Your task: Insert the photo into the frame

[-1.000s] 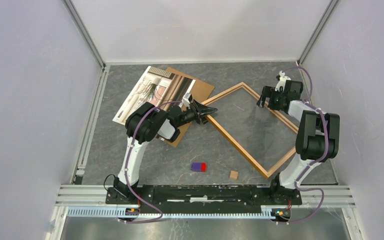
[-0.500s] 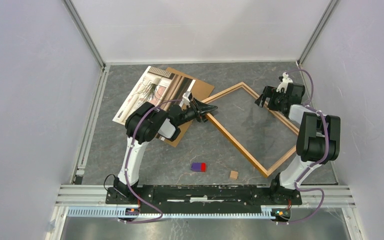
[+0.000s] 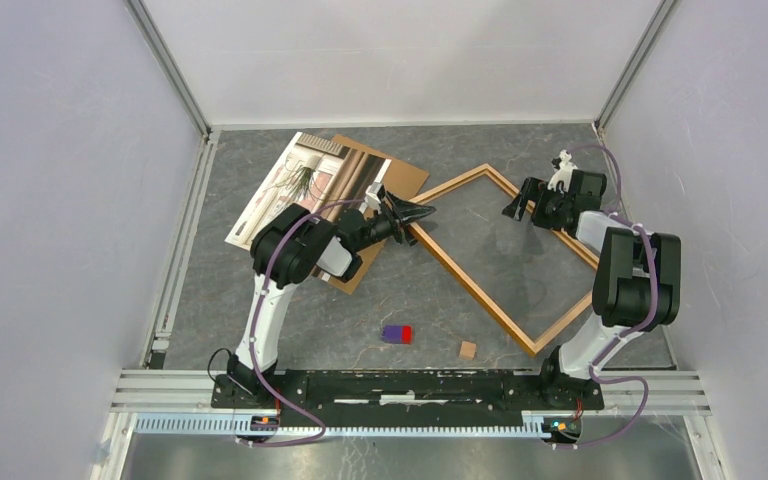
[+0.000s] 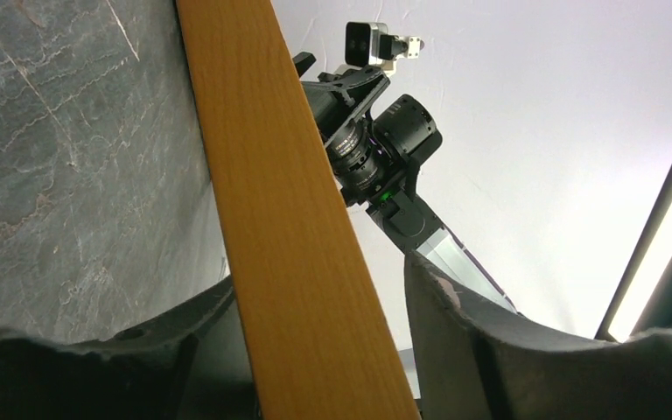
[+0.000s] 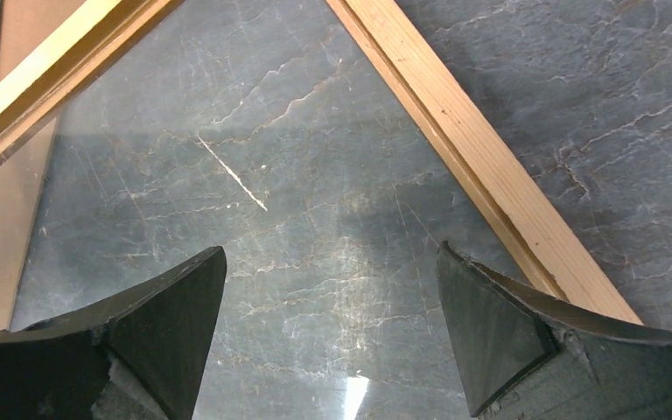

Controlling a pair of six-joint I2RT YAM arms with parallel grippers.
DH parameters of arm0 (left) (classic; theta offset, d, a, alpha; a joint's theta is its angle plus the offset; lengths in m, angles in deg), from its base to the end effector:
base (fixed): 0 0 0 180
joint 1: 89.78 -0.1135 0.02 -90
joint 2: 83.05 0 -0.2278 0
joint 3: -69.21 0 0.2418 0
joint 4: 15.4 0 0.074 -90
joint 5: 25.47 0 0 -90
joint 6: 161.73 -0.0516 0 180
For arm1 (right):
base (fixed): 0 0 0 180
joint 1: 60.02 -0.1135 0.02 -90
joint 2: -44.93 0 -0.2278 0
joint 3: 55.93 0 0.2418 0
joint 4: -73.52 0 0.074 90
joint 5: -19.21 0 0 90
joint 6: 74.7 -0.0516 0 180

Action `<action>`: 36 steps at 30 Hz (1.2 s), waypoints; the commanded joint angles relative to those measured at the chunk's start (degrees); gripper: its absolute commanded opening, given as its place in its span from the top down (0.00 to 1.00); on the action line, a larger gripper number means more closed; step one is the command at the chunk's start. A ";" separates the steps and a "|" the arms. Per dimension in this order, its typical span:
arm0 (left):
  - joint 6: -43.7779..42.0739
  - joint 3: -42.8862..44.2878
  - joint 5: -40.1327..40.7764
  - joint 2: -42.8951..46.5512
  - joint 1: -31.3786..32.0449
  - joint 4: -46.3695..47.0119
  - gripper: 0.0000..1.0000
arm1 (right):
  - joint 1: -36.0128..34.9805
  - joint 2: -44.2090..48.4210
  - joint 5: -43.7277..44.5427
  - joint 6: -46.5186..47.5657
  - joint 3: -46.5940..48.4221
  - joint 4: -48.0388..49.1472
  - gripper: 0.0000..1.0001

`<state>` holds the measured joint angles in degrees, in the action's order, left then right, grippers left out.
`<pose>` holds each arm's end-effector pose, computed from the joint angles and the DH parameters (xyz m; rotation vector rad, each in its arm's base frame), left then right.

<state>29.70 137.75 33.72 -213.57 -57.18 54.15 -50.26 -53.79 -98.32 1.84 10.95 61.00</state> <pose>0.3218 -0.2372 0.0888 -0.5667 1.8591 -2.1481 0.3446 -0.0351 0.1274 0.2304 2.2982 0.5938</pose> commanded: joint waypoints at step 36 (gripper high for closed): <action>-30.20 25.65 13.66 16.58 6.36 -110.24 0.00 | -2.82 26.53 27.67 5.29 -6.86 -21.49 0.02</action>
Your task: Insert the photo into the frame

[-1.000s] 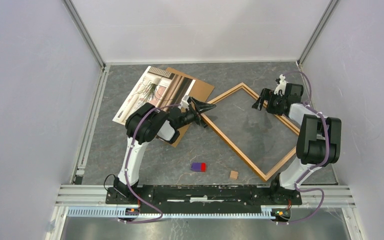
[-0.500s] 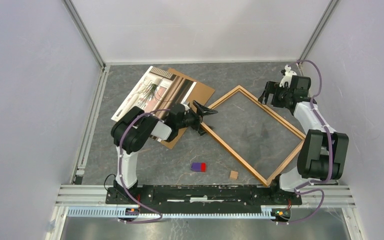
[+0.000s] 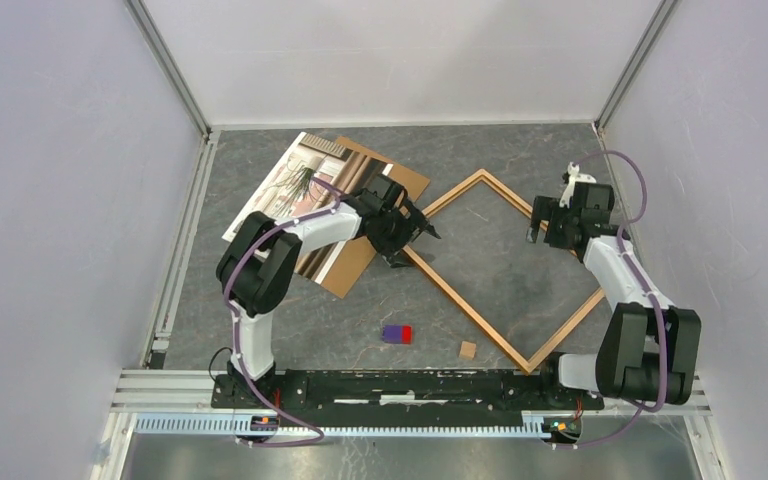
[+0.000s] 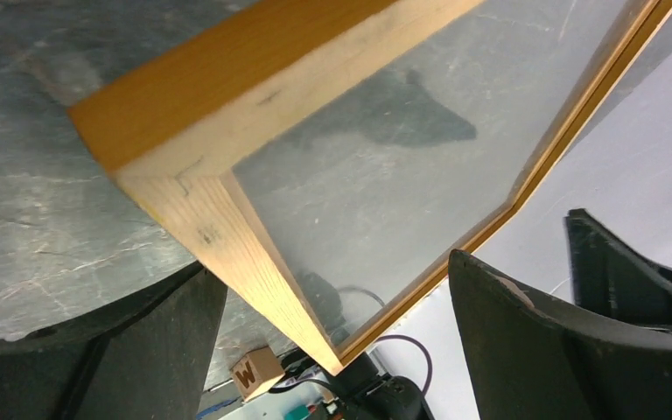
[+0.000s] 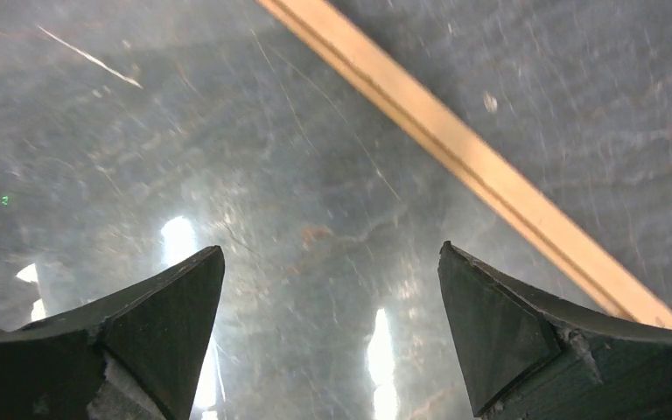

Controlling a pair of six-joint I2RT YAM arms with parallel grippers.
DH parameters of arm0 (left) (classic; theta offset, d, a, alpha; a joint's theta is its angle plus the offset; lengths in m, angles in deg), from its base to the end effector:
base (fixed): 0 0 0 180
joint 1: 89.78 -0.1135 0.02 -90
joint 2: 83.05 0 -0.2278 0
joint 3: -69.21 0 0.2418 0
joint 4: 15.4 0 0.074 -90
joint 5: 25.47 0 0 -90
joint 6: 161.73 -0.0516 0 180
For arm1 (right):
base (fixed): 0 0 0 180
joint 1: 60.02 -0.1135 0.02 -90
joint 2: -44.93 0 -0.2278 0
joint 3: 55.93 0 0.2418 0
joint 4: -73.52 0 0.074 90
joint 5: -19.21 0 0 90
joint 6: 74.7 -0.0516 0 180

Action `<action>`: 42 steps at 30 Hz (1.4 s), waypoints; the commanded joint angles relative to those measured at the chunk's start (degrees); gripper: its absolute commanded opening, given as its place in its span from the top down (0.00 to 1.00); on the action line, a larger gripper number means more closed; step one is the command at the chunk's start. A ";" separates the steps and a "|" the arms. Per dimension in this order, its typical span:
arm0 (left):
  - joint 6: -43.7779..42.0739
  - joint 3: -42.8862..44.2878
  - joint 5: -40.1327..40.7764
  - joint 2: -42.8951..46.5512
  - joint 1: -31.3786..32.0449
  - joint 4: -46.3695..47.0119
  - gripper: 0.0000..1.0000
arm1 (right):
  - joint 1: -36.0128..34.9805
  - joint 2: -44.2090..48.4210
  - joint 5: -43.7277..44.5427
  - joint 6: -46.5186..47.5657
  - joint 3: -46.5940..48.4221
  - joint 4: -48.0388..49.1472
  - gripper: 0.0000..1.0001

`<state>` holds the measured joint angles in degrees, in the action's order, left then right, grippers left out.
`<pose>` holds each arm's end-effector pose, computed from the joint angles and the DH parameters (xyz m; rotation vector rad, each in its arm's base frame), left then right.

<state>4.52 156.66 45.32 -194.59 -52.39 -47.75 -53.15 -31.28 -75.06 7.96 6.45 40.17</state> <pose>0.3013 -0.2517 0.1244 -0.8322 2.8078 -1.0090 0.2842 -0.0304 0.1849 0.2613 2.3790 0.0931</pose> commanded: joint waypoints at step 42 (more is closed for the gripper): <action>-47.45 9.91 -5.41 13.55 -1.83 -13.26 0.00 | 24.24 17.72 0.96 -7.69 -19.66 2.89 0.30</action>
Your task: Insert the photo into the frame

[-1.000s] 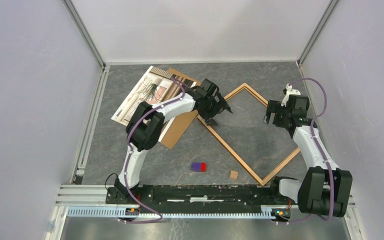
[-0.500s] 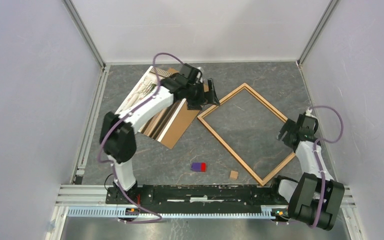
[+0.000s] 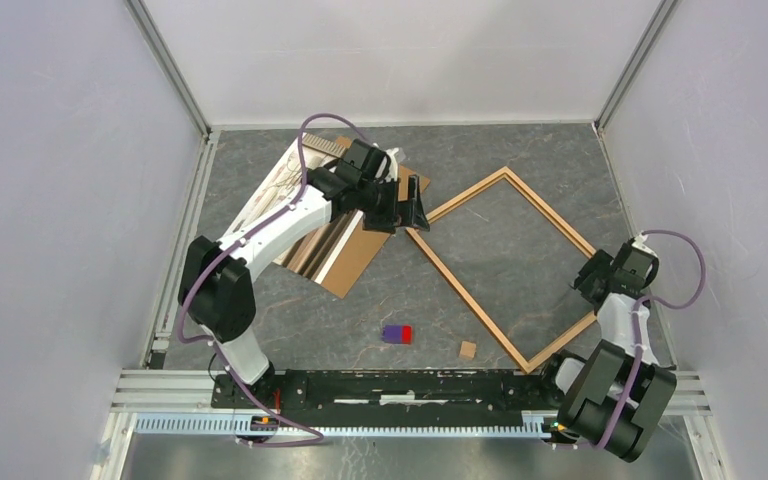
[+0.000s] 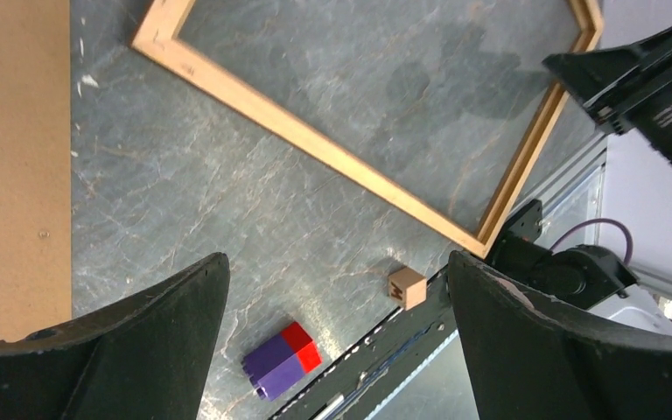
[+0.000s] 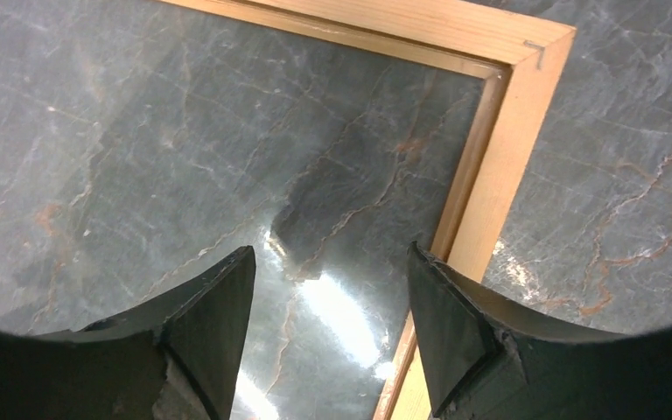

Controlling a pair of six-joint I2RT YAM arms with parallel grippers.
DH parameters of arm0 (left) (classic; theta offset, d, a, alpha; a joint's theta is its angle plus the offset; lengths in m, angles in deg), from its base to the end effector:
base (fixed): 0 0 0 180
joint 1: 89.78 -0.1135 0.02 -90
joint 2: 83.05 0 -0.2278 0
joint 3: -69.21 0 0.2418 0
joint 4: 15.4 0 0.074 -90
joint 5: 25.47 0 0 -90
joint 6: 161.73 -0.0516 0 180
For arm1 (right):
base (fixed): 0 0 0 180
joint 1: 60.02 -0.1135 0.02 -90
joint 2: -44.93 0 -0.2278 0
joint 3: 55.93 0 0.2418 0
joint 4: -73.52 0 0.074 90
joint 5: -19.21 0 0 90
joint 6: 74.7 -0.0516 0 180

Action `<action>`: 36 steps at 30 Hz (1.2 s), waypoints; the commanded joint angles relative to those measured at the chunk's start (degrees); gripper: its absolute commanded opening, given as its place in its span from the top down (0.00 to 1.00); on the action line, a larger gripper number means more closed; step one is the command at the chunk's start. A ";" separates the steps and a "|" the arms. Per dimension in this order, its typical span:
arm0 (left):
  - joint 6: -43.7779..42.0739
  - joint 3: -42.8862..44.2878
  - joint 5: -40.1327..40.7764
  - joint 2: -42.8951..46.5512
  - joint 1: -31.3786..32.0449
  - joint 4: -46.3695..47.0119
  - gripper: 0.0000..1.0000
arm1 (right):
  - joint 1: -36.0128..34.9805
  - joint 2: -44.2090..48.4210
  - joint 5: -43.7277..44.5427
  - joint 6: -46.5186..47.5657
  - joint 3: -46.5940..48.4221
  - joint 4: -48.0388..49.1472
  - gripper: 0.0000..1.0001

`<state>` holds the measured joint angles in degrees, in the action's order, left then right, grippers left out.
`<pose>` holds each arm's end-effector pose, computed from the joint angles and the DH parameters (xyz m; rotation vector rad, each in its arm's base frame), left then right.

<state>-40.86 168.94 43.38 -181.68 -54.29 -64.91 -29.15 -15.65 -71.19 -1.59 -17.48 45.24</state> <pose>0.2962 -0.2340 0.2520 0.2858 2.5619 -0.9362 0.1823 -0.1085 0.1240 0.9903 2.2444 -0.0990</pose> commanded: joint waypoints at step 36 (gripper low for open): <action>-2.75 -5.10 -1.73 2.56 -2.17 7.10 0.00 | 5.89 -6.72 0.84 -8.02 -3.80 16.88 0.86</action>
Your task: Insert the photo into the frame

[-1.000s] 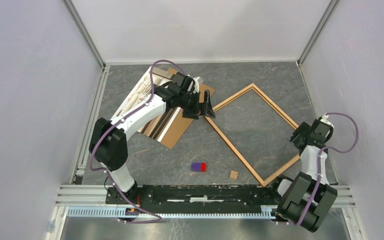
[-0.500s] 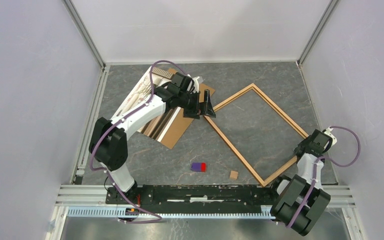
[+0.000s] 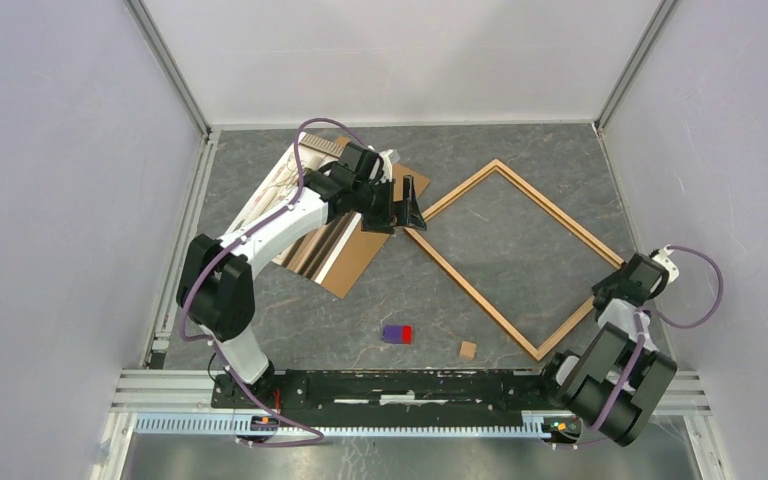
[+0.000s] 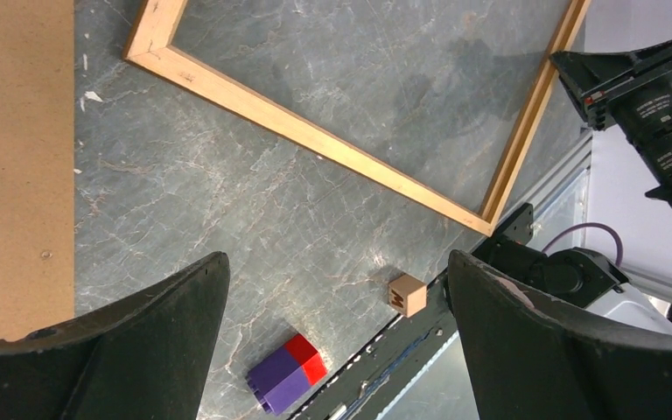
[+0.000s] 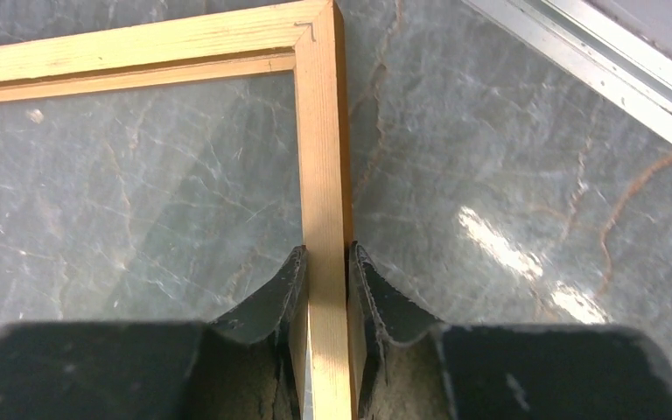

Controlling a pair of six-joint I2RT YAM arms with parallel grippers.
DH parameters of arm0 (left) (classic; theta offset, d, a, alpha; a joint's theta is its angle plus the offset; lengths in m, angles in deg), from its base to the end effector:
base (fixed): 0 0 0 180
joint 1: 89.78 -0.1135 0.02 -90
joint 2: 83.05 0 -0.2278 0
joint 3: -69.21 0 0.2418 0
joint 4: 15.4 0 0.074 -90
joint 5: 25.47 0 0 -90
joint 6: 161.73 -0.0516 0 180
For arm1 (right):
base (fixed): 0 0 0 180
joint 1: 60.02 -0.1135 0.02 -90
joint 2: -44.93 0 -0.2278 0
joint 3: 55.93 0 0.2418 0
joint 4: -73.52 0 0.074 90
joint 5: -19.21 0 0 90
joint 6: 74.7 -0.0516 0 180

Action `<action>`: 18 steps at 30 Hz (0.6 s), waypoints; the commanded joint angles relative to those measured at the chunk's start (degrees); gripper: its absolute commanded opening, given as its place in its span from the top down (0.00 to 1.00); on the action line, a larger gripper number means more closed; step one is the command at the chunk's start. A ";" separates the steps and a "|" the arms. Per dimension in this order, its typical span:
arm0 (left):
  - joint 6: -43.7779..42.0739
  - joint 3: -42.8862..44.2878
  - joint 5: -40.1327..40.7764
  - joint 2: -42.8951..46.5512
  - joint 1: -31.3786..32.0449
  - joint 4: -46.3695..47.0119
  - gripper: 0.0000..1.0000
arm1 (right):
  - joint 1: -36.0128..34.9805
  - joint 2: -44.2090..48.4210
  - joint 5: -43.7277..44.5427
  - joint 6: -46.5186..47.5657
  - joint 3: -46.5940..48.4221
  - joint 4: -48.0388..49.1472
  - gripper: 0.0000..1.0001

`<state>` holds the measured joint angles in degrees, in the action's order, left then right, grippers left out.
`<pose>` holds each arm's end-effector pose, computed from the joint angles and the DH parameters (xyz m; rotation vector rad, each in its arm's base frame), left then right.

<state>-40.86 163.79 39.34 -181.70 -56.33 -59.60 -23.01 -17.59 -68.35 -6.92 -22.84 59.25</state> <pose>0.3014 -0.2255 0.2315 0.2765 2.5632 -1.0071 0.1714 -0.1319 0.1100 1.1746 2.0233 -0.1781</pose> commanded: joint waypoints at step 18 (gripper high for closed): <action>-6.38 4.59 4.01 11.26 -8.52 -8.34 0.00 | -7.47 -15.91 -3.49 5.44 11.21 5.07 0.89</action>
<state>-42.34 166.23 42.00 -176.98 -62.90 -65.30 -29.26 -32.50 -69.82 -4.28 -13.04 63.49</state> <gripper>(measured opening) 0.997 0.238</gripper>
